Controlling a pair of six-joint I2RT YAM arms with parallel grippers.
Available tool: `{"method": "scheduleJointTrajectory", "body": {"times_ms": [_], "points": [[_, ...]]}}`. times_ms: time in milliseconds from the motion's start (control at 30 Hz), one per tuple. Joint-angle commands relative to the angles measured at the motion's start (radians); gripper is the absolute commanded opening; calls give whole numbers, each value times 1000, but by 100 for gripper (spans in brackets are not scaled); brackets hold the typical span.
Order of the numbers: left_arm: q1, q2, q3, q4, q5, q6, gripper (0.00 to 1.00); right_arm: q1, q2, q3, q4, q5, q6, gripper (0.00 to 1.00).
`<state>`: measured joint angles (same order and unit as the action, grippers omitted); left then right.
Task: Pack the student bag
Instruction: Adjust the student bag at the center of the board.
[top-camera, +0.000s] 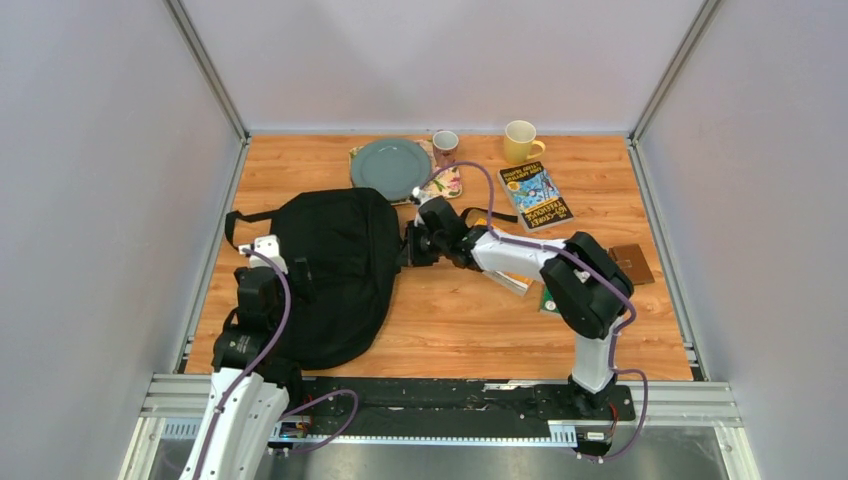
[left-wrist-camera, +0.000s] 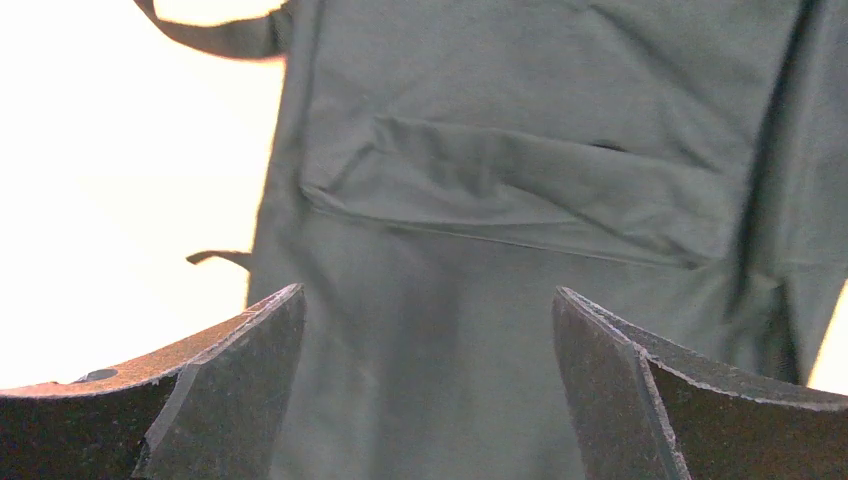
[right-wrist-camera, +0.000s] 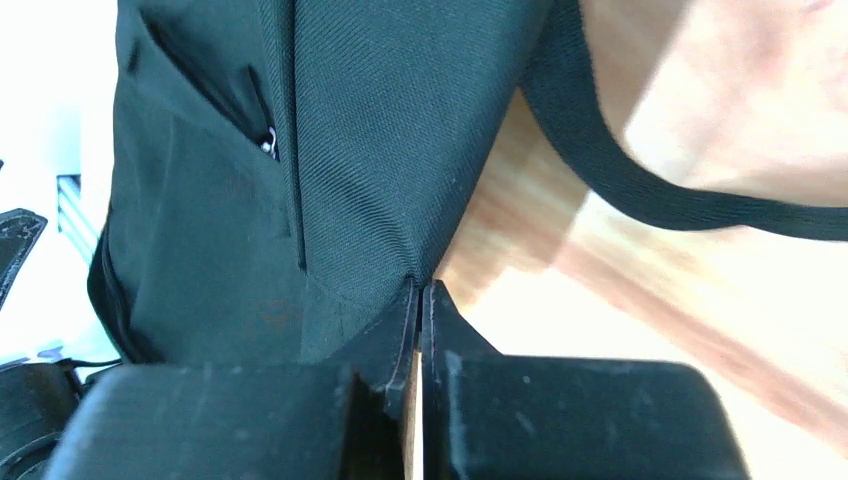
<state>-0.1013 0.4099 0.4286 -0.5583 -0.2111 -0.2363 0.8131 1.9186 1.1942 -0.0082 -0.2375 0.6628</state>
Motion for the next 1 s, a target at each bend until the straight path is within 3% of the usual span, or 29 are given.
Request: {"method": "scheduleJointTrajectory", "body": {"times_ms": [0, 67, 100, 133, 167, 267, 367, 633, 767, 900, 933, 967], "points": [[5, -25, 15, 23, 12, 3, 98, -95, -139, 45, -105, 75, -195, 0], [3, -34, 13, 26, 21, 3, 98, -156, -116, 88, -160, -10, -238, 0], [5, -34, 10, 31, 27, 5, 98, -175, -106, 117, -214, -20, -245, 6], [5, -37, 10, 32, 30, 6, 98, -199, -93, 136, -251, -10, -238, 14], [5, -34, 10, 32, 36, 8, 98, -203, -89, 139, -292, 12, -235, 35], [5, -20, 10, 31, 35, 8, 98, -192, -145, 49, -226, 49, -166, 69], [3, 1, 13, 23, 29, 6, 98, -161, -260, -135, -113, 84, -47, 78], [5, 17, 18, 18, 38, 6, 98, 36, -352, -283, -154, 213, 107, 80], [5, 17, 16, 18, 39, 6, 98, 118, -331, -291, -274, 416, 179, 80], [5, 18, 16, 18, 42, 5, 98, 172, -308, -304, -294, 490, 233, 81], [5, 20, 16, 18, 42, 5, 98, 182, -302, -308, -291, 492, 241, 80], [5, 23, 16, 18, 44, 6, 98, 184, -297, -308, -285, 489, 242, 73]]}}
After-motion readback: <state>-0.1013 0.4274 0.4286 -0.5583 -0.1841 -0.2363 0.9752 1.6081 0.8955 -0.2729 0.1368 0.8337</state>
